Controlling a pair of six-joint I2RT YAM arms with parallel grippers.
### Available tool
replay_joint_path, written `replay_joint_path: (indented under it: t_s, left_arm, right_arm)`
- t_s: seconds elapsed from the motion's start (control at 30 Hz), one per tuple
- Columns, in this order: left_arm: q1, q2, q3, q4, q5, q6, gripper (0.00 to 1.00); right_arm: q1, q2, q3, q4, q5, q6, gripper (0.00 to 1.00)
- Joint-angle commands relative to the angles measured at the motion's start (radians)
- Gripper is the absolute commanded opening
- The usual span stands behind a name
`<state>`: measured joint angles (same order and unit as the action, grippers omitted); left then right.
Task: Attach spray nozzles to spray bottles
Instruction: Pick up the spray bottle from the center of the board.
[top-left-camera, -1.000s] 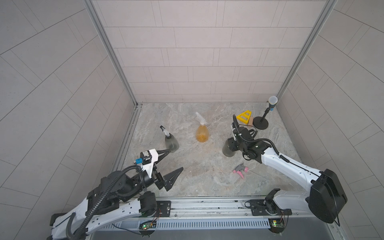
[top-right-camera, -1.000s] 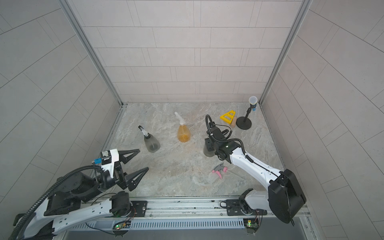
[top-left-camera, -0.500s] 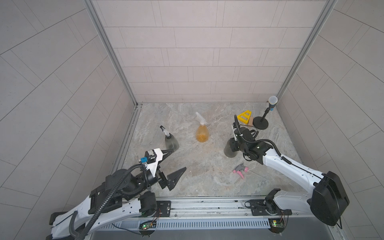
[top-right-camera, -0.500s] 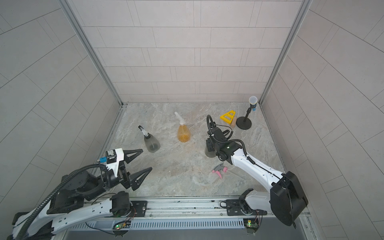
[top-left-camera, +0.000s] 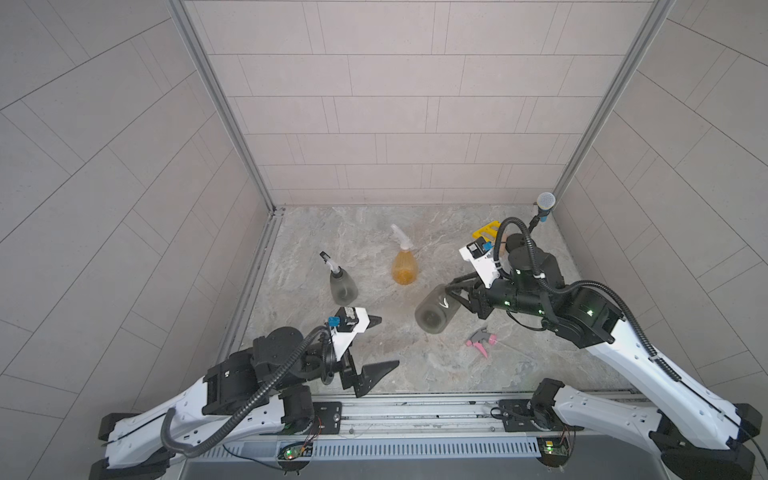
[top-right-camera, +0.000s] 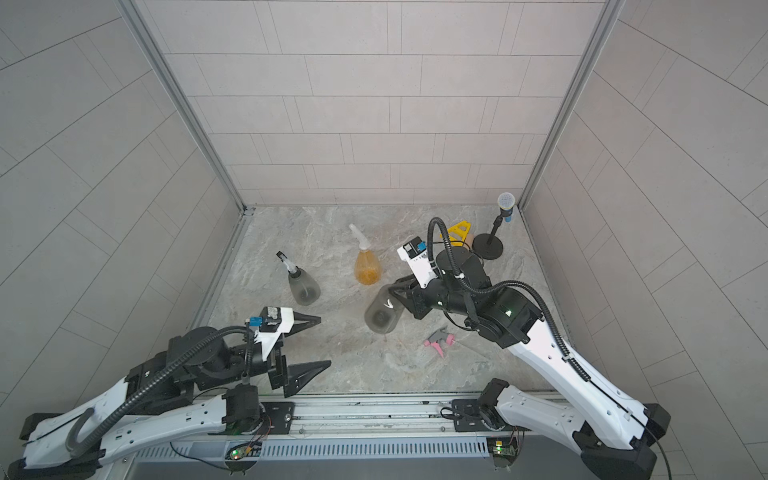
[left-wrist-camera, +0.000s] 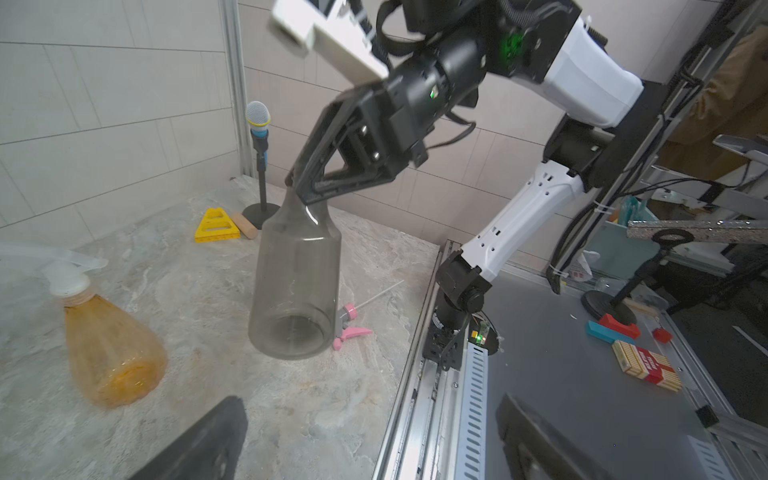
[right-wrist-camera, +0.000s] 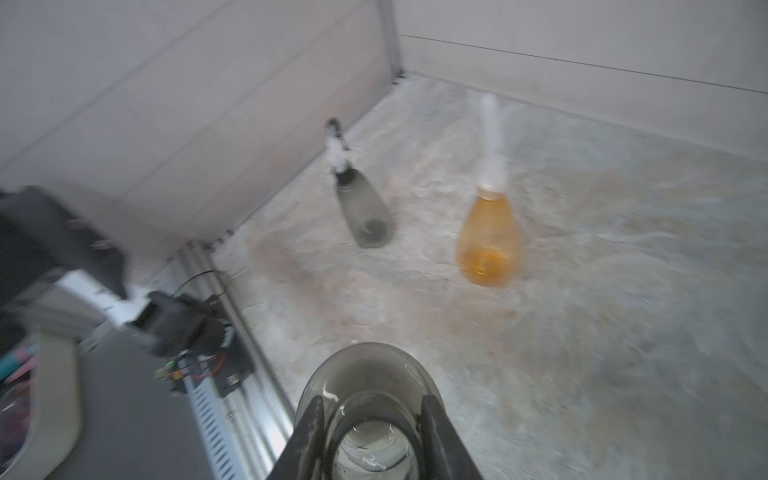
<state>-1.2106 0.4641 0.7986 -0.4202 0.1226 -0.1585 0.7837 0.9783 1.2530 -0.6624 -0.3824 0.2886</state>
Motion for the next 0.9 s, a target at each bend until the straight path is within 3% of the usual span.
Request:
replay_joint_path:
  t_s: [0.0, 0.13, 0.33, 0.57, 0.73, 0.87]
  left_arm:
    - [0.004, 0.003, 0.015, 0.02, 0.069, -0.008, 1.0]
    - [0.004, 0.006, 0.013, 0.024, 0.099, -0.03, 1.0]
    - [0.003, 0.046, 0.024, 0.017, 0.145, -0.056, 1.0]
    - [0.003, 0.033, 0.001, 0.049, 0.181, -0.07, 1.0]
    - [0.003, -0.026, -0.004, 0.044, 0.079, -0.071, 1.0]
    - [0.003, -0.038, -0.006, 0.067, 0.086, -0.081, 1.0]
  right_arm:
    - [0.098, 0.028, 0.084, -0.042, -0.201, -0.026, 0.0]
    - [0.178, 0.075, 0.145, 0.022, -0.268, -0.018, 0.0]
    - [0.278, 0.144, 0.219, 0.103, -0.262, -0.028, 0.0]
    - [0.286, 0.16, 0.217, 0.253, -0.233, 0.028, 0.0]
    - [0.287, 0.129, 0.158, 0.392, -0.206, 0.088, 0.0]
    - [0.291, 0.124, 0.103, 0.517, -0.206, 0.152, 0.0]
